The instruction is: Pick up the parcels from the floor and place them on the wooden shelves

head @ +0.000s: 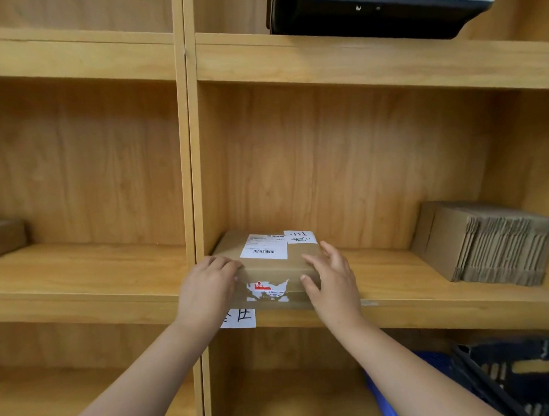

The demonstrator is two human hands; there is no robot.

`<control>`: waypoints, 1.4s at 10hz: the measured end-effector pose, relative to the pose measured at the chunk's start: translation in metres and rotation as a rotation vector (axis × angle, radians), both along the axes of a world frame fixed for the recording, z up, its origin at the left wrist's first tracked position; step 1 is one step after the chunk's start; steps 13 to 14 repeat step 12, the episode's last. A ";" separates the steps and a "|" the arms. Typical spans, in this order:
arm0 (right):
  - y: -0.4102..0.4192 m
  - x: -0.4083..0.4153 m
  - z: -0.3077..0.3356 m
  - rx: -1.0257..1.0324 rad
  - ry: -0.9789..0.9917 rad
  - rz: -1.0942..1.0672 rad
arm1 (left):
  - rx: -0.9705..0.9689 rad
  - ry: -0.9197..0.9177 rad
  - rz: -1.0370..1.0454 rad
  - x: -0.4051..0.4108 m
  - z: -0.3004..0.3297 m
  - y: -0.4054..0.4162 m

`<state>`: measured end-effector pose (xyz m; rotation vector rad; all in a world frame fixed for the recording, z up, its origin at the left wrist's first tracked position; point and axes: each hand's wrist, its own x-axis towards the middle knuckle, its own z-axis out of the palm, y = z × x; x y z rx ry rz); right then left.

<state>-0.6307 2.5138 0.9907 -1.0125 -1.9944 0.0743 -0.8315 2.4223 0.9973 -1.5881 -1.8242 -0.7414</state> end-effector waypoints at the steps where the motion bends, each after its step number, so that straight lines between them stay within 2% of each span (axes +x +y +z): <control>1: 0.014 -0.008 0.001 0.021 -0.102 -0.014 | -0.090 0.069 0.070 -0.002 0.000 0.009; 4: 0.049 -0.020 -0.001 0.008 -0.260 -0.031 | -0.161 0.070 0.132 -0.010 -0.005 0.045; 8: 0.071 -0.029 -0.016 0.121 -0.195 -0.022 | -0.079 0.090 0.105 -0.019 -0.018 0.069; 9: 0.066 -0.026 -0.013 0.111 -0.218 -0.024 | -0.115 0.039 0.064 -0.018 -0.026 0.060; 10: 0.057 -0.023 -0.008 0.017 -0.287 -0.042 | -0.125 0.014 0.059 -0.018 -0.035 0.039; 12: 0.012 -0.035 -0.010 -0.050 -0.228 -0.163 | -0.129 0.029 0.050 -0.038 -0.041 -0.019; 14: 0.012 -0.035 -0.010 -0.050 -0.228 -0.163 | -0.129 0.029 0.050 -0.038 -0.041 -0.019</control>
